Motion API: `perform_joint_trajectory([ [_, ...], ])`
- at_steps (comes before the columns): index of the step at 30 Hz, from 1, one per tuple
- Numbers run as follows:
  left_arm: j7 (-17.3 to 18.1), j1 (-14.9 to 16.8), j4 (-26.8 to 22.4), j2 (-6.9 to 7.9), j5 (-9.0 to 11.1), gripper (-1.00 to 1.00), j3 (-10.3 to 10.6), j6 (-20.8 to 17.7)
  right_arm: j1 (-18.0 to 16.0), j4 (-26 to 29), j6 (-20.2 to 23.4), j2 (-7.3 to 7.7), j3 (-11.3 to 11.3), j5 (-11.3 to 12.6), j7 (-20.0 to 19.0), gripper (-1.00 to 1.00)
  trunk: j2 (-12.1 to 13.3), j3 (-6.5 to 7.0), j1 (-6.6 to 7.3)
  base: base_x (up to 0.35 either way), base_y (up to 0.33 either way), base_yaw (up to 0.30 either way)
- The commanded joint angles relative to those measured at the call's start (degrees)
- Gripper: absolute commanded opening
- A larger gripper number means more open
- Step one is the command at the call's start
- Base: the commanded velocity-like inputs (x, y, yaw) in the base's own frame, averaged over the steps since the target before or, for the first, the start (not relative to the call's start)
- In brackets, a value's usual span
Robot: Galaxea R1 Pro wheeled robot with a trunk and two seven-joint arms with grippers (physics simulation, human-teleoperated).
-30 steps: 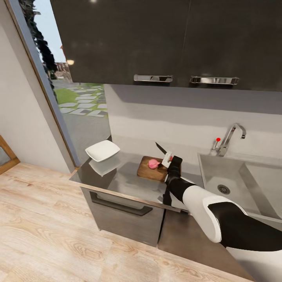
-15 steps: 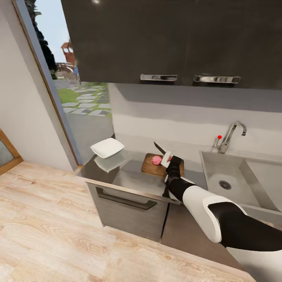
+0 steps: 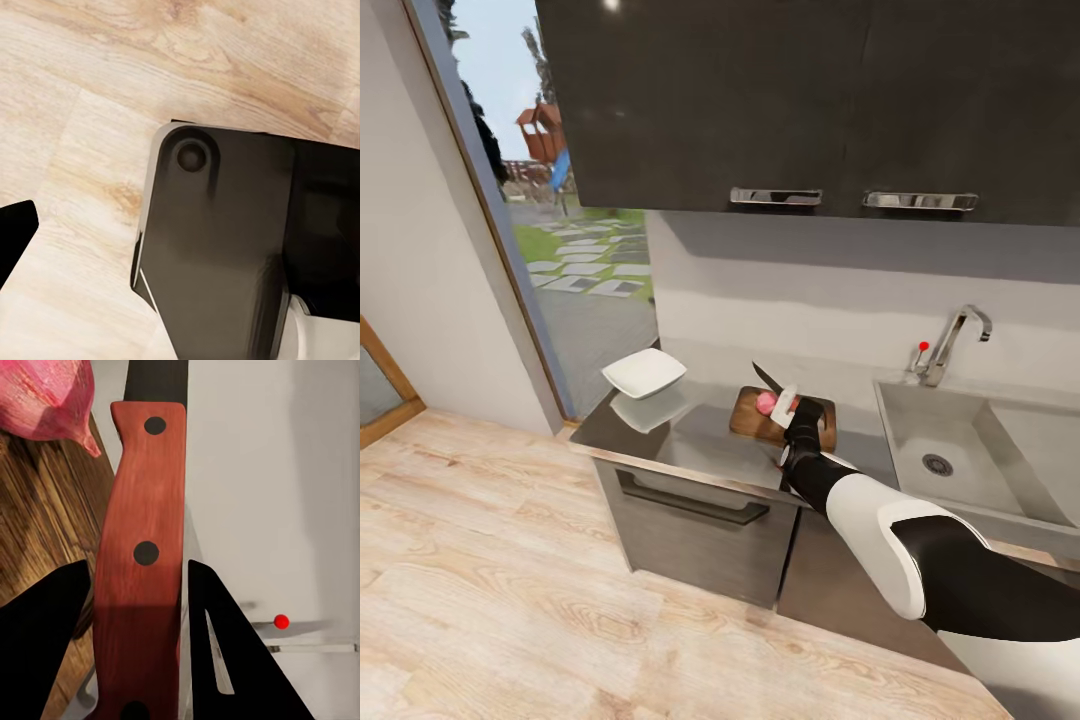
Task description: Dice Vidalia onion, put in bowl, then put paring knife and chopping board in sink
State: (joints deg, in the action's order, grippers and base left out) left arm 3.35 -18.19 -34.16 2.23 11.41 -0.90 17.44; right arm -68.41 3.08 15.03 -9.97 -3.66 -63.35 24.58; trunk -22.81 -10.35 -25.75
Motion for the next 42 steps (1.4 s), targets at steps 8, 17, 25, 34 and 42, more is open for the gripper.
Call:
perform_joint_trajectory([
  [8,0.3,0.0,-0.1,-0.03,0.5,1.00,-0.1,0.0,-0.1,-0.5,0.5,-0.02,-0.4,-0.2,0.0,-1.00,-0.1,-0.11,-0.04,0.006,0.000,0.000],
  [17,0.3,0.0,-0.1,-0.03,0.5,1.00,-0.1,0.0,-0.1,-1.2,0.7,-0.02,-0.4,-0.2,-0.2,-1.00,-0.1,-0.11,-0.04,0.047,0.000,0.000],
  [25,0.3,0.0,-0.1,-0.03,0.5,1.00,-0.1,0.0,-0.1,-1.3,0.8,-0.02,-0.4,-0.1,-1.0,-1.00,-0.1,-0.11,-0.04,0.003,0.000,0.000],
  [34,0.3,0.0,0.0,-0.03,0.5,1.00,-0.1,0.0,-0.1,-1.3,0.7,-0.02,-0.4,-0.2,-5.0,-1.00,-0.1,-0.11,-0.04,0.000,0.000,0.000],
  [42,0.3,0.0,0.0,-0.03,0.5,1.00,-0.1,0.0,-0.1,-1.3,0.7,-0.02,-0.4,-0.2,-5.2,-1.00,-0.1,-0.11,-0.04,0.000,0.000,0.000],
])
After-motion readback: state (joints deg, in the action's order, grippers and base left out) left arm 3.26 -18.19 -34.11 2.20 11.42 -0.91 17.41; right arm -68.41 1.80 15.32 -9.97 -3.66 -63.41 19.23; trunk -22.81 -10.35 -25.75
